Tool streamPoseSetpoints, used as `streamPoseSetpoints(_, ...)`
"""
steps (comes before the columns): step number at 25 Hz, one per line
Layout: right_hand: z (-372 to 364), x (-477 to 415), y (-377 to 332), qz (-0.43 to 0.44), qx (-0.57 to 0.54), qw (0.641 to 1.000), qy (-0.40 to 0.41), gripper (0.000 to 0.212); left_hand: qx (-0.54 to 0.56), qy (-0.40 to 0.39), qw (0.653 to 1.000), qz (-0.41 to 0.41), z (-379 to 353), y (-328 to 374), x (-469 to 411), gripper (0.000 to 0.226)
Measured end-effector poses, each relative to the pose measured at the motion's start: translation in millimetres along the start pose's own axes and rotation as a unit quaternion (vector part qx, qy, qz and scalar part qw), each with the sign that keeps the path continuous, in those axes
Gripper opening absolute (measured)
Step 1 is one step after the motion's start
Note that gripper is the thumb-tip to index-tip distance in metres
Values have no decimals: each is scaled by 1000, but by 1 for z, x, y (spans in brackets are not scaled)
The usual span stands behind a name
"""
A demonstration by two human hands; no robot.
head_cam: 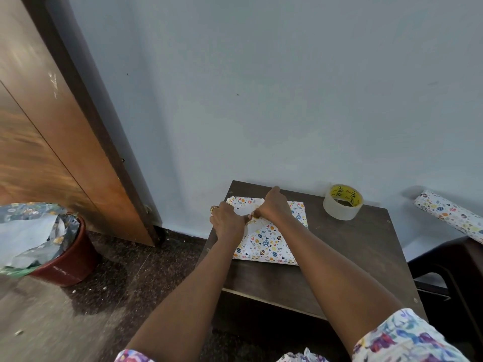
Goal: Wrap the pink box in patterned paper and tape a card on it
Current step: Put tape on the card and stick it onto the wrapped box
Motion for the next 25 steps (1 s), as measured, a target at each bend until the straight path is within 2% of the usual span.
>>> streamPoseSetpoints(2,-2,0,3,-17,25,1000,2,82,-17,-11,1000,-8,0,-2,-3,55)
streamPoseSetpoints(6,-3,9,6,-59,92,992,59,75,-26,-22,999,-7,1,-1,-5,58)
streamPoseSetpoints(8,-3,13,13,-73,104,990,68,86,-44,-19,999,-19,-1,-3,-1,57)
streamPoseSetpoints(11,-2,17,22,-84,67,994,37,98,-104,-13,993,-50,-6,-3,9,55)
streamPoseSetpoints(14,1,19,23,-68,56,996,28,93,-135,-32,988,-74,-6,-1,11,44)
streamPoseSetpoints(18,3,24,28,-66,45,994,71,75,-116,-25,987,-109,1,-7,2,27)
streamPoseSetpoints(21,-4,29,33,-61,92,989,96,84,-140,-43,980,-134,-1,-10,3,26)
streamPoseSetpoints(25,-9,30,33,-77,94,987,106,86,-132,-57,983,-116,-6,-15,0,26)
Point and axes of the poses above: each hand's wrist, its own x-axis away from the middle knuckle, its own z-axis out of the back of the hand, y = z × x, the point moved 1 cm from there along -x, towards the middle knuckle, and after that the axes turned 9 degrees about x, right-handed, at the moved point
